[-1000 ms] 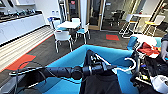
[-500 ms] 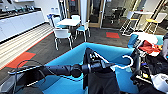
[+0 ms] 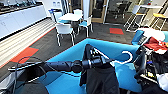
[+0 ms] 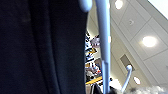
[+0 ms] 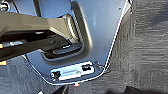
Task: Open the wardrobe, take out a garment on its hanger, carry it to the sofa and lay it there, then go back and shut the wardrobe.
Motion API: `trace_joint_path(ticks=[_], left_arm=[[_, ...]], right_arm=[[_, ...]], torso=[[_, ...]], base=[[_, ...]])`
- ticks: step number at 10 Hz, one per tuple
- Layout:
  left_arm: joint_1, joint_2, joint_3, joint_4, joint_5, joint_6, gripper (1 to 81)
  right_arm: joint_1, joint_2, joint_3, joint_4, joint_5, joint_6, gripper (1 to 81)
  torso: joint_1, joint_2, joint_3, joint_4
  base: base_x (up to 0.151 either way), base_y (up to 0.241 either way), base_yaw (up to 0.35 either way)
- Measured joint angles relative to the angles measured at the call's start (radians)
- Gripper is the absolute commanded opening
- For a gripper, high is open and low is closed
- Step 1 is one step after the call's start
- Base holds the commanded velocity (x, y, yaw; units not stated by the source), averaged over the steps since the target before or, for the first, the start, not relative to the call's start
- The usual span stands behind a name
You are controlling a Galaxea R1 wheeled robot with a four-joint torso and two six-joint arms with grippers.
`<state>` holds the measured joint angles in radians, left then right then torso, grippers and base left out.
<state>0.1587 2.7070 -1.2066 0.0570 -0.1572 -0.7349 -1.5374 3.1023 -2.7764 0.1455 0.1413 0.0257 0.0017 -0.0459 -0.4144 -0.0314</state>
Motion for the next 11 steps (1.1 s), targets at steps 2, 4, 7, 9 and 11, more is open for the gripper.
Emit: trace_joint_path(ticks=[2, 4, 7, 9, 11], left_arm=[[0.000, -0.001, -0.045, 0.000, 0.001, -0.005, 1.0], [-0.014, 0.034, -0.088, 0.000, 0.004, -0.026, 1.0], [-0.053, 0.109, -0.150, -0.001, 0.004, -0.054, 1.0], [-0.083, 0.161, -0.199, -0.002, 0.007, -0.081, 1.0], [-0.089, 0.201, -0.240, -0.003, 0.013, -0.104, 1.0]], right_arm=[[0.009, 0.000, 0.000, 0.001, 0.002, 0.000, 81.1], [0.009, -0.001, 0.000, 0.003, 0.005, 0.000, 81.1], [0.009, -0.002, 0.000, 0.004, 0.005, 0.000, 81.1], [0.007, -0.002, 0.000, 0.003, 0.004, 0.000, 81.1], [0.007, -0.001, 0.000, 0.003, 0.004, 0.000, 81.1]], torso=[[0.000, 0.000, -0.001, 0.043], [0.000, 0.000, -0.001, 0.046], [0.000, 0.000, -0.001, 0.028], [0.000, 0.000, -0.002, -0.010], [0.000, 0.000, -0.002, -0.014]], base=[[0.000, 0.000, 0.000], [0.000, 0.000, 0.000], [0.000, 0.000, 0.000], [0.000, 0.000, 0.000], [0.000, 0.000, 0.000]])
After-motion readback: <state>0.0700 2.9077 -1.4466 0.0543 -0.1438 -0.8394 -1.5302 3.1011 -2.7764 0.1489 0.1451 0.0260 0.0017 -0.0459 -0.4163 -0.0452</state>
